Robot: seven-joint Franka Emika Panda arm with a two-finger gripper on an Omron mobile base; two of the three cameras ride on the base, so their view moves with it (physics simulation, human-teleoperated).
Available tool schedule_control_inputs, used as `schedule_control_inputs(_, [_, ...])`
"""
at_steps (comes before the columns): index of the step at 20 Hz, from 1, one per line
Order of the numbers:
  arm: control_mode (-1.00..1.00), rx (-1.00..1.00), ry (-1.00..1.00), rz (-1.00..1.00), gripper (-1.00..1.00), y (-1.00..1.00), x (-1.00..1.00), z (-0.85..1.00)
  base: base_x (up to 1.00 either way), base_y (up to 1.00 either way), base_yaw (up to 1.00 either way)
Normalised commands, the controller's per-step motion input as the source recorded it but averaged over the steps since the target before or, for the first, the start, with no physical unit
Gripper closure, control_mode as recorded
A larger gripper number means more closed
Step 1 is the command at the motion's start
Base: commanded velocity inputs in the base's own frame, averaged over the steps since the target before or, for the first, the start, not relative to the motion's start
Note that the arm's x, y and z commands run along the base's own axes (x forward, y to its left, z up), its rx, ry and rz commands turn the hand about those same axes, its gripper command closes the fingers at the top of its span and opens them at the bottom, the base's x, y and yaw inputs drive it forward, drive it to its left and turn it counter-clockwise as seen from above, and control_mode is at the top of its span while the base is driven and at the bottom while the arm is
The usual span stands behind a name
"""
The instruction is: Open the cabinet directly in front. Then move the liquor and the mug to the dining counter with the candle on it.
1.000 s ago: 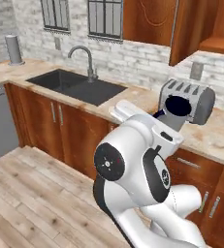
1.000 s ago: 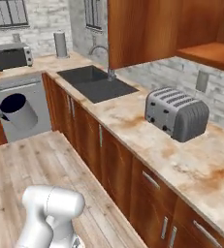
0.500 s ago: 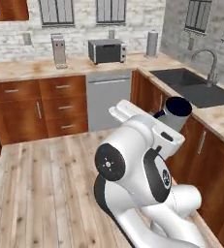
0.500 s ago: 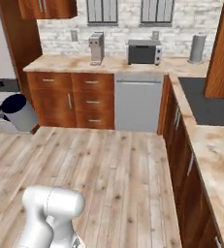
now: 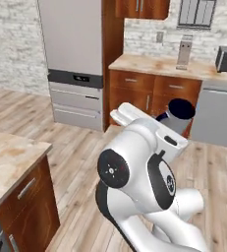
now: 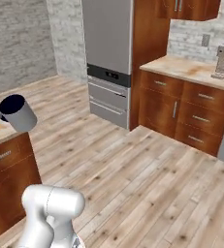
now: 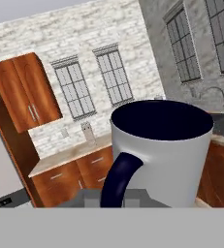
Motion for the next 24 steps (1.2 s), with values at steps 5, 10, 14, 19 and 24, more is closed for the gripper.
schedule_control_inputs(5, [1.00,0.00,0.00,0.00,1.00,0.00,0.00,0.00,1.00,-0.38,0.44])
schedule_control_inputs(10, [1.00,0.00,0.00,0.00,1.00,0.00,0.00,0.00,1.00,-0.60,0.23])
schedule_control_inputs(14, [1.00,0.00,0.00,0.00,1.00,0.00,0.00,0.00,1.00,-0.51,0.19])
schedule_control_inputs(19, [1.00,0.00,0.00,0.00,1.00,0.00,0.00,0.00,1.00,-0.16,0.33])
schedule_control_inputs(24, [1.00,0.00,0.00,0.00,1.00,0.00,0.00,0.00,1.00,0.00,0.55])
